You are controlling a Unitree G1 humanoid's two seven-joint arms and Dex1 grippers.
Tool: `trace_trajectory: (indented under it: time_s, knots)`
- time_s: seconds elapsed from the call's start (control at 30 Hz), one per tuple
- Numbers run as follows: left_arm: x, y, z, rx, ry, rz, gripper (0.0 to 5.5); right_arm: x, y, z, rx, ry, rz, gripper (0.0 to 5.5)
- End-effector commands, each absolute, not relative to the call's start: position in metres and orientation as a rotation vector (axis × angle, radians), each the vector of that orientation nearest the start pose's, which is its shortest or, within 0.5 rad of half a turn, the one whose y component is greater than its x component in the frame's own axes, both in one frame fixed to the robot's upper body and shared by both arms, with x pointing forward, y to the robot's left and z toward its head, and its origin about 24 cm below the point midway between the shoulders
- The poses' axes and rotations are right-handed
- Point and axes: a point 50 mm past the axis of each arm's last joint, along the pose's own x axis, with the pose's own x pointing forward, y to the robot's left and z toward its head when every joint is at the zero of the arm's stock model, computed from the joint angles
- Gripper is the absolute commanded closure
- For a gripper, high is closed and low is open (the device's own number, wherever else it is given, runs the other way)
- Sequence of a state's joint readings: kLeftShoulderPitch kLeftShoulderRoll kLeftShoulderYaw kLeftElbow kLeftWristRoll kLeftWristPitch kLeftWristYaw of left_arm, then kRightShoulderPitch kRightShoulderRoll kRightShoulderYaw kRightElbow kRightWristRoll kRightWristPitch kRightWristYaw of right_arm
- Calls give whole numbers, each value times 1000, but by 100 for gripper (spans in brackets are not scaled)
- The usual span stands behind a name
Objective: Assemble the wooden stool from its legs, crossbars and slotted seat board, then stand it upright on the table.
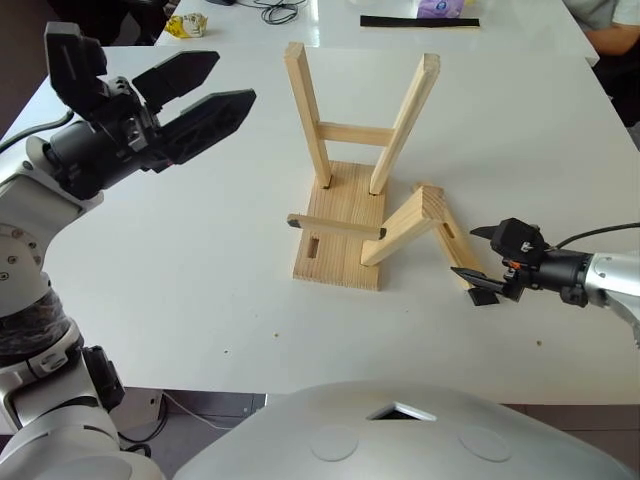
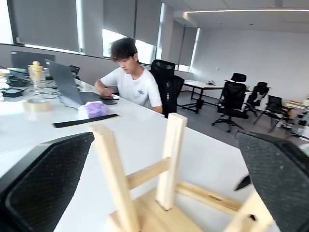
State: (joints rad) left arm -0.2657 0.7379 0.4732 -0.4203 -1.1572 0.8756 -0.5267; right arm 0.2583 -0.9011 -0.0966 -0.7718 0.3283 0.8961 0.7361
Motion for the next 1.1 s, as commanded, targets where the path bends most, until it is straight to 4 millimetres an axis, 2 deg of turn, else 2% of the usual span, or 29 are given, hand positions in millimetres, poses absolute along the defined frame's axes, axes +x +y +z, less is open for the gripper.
trace_trajectory:
  time_s: [0.03, 0.1, 0.23, 0.4, 0.57, 0.77, 0.93, 1.1]
  knots:
    - [241, 238, 220, -162, -45, -584, 10, 164, -210, 98, -474, 692, 657, 172]
    - [245, 239, 217, -115, -47, -502, 10, 164, -212, 91, -552, 687, 626, 172]
    - [247, 239, 215, -55, -67, -468, 10, 163, -209, 88, -612, 649, 632, 172]
    - [246, 238, 213, -20, -79, -480, 10, 160, -209, 83, -539, 683, 640, 172]
    - [249, 237, 212, 0, -85, -475, 10, 163, -210, 75, -383, 680, 605, 172]
    - [252, 238, 211, 14, -91, -479, 10, 161, -217, 61, -353, 689, 554, 172]
    - [253, 239, 212, 17, -95, -493, 10, 160, -217, 62, -333, 652, 531, 172]
    - [252, 240, 212, 16, -92, -499, 10, 163, -215, 73, -297, 587, 524, 172]
